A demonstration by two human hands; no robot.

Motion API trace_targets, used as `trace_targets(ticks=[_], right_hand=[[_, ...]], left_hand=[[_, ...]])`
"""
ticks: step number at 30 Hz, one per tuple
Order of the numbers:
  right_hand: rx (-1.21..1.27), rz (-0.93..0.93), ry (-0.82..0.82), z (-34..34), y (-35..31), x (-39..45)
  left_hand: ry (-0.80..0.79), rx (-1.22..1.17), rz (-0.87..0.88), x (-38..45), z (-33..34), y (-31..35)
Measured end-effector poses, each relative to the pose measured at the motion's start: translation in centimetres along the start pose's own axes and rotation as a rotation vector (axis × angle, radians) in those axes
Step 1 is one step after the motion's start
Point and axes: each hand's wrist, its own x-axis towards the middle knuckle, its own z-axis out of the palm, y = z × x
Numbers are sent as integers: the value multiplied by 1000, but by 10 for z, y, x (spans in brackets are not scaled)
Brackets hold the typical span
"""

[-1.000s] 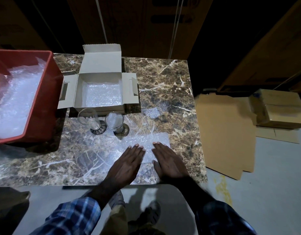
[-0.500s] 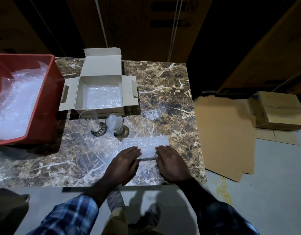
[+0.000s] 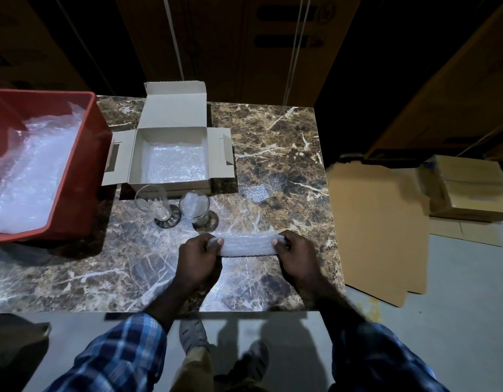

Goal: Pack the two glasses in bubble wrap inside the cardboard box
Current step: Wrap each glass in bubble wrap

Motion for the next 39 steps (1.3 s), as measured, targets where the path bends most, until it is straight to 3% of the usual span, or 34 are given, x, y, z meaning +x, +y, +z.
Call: trace_targets(ticks=[4, 12, 15, 18, 23, 25, 31, 35, 39], right_hand=[[-34, 23, 73, 6, -5, 0], [-201, -58, 223, 21, -25, -6], [-439, -65, 212, 30, -16, -6], [-708, -212, 254, 30, -13, -4], [-796, -552, 165, 31, -9, -9], [-777, -640, 130, 35, -2, -11], [-729, -579, 40, 45, 16, -19], [-752, -590, 13, 46, 21, -18], [-756, -586, -7, 43, 23, -16]], left_hand=[[150, 191, 29, 1, 11, 0], [247, 594, 152, 0, 26, -1], [239, 633, 189, 2, 28, -8], [281, 644, 250, 1, 29, -12], [338, 786, 399, -2, 30, -15], [326, 772, 481, -5, 30, -15], [116, 723, 832, -14, 36, -24], [-43, 756, 850, -12, 41, -37], [-42, 733, 827, -4, 35, -36]])
